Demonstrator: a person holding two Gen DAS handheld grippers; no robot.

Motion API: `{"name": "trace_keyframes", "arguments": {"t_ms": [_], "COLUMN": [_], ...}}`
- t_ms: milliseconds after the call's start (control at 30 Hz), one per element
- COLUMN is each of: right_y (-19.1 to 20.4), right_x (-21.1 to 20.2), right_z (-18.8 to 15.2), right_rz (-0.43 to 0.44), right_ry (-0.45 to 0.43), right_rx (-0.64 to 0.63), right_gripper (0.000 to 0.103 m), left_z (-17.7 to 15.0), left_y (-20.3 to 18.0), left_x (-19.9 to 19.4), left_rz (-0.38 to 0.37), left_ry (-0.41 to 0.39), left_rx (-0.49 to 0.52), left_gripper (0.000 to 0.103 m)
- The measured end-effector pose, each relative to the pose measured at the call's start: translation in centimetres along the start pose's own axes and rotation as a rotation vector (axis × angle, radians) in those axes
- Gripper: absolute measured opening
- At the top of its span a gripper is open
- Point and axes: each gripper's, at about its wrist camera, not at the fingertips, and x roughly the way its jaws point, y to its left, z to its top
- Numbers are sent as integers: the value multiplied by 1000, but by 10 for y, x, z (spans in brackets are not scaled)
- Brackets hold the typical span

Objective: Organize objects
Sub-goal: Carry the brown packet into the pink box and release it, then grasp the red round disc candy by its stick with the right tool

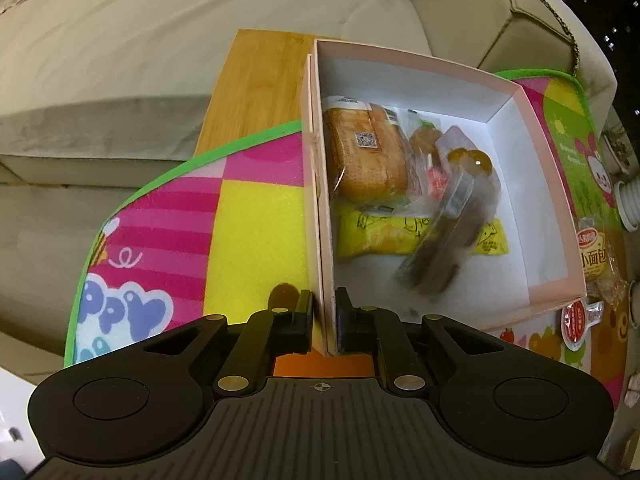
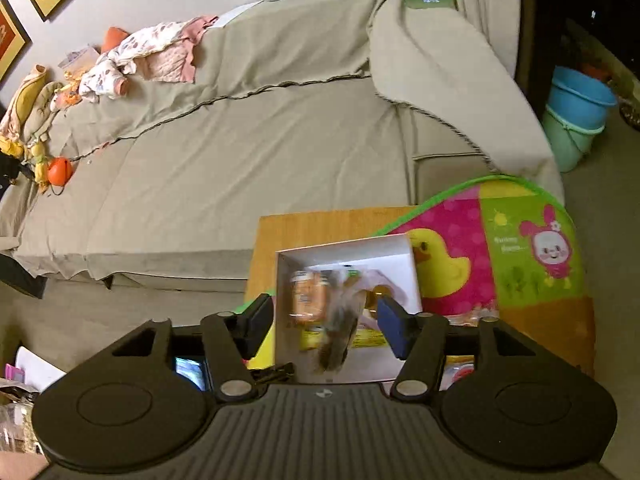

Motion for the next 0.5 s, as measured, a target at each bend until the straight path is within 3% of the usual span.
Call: {"name": "trace_keyframes", "arguments": {"t_ms": [167, 333, 500], "right_y": [-48, -109, -147], "right_x": [-5, -6, 10], "right_z": [-28, -65, -88], "right_rz": [-109, -252, -269], "right_ry": [19, 82, 148], "right_rx": [20, 142, 168], "right_gripper": [67, 68, 68], "left_z": [2, 3, 2], "left_y": [-1, -3, -5], "left_x": [0, 1, 2], "left_rz": [13, 31, 40], "left_ry": [14, 30, 37], "left_rx": [-16, 4, 20], "left_gripper": [12, 11, 10]}}
